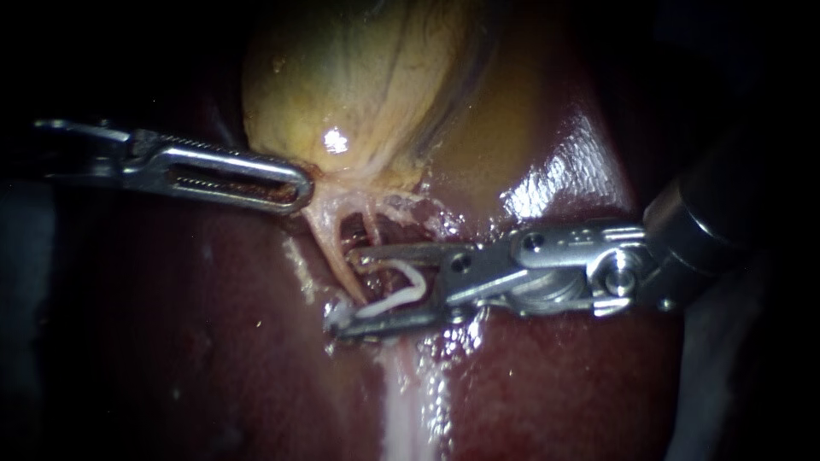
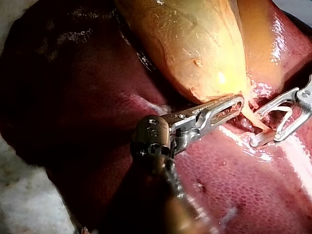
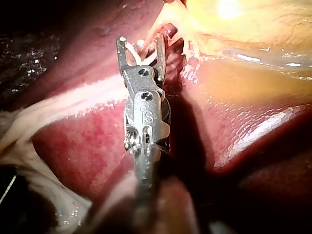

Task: Clipping third clip left tube

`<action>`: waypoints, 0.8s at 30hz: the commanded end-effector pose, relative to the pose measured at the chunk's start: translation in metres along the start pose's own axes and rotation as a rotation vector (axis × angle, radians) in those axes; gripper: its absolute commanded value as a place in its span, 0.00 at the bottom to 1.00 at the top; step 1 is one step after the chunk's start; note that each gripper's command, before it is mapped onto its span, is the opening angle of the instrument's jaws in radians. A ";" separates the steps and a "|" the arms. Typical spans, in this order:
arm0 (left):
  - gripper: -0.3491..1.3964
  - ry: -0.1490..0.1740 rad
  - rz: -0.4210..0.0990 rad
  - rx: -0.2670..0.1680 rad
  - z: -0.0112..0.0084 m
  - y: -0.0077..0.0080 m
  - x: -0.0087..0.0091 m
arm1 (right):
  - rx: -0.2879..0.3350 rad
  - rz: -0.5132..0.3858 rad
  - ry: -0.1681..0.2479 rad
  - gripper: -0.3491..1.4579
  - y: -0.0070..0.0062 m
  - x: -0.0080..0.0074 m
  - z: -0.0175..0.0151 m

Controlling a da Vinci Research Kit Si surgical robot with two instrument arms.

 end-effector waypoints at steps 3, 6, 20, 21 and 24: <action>0.00 0.000 0.000 0.000 0.0000 0.0001 0.0000 | -0.003 0.006 0.000 0.44 0.0003 -0.0001 0.0007; 0.00 0.001 0.000 0.000 0.0000 0.0001 0.0000 | -0.007 0.016 0.001 0.44 0.0005 -0.0001 0.0017; 0.00 0.001 0.000 0.001 0.0001 0.0002 0.0000 | 0.072 0.101 0.060 0.44 0.0008 0.0002 0.0050; 0.00 0.001 0.000 0.001 0.0001 0.0002 0.0000 | 0.071 0.106 0.060 0.44 0.0009 0.0003 0.0052; 0.00 0.001 0.000 0.001 0.0001 0.0002 0.0000 | 0.071 0.111 0.063 0.44 0.0010 0.0004 0.0057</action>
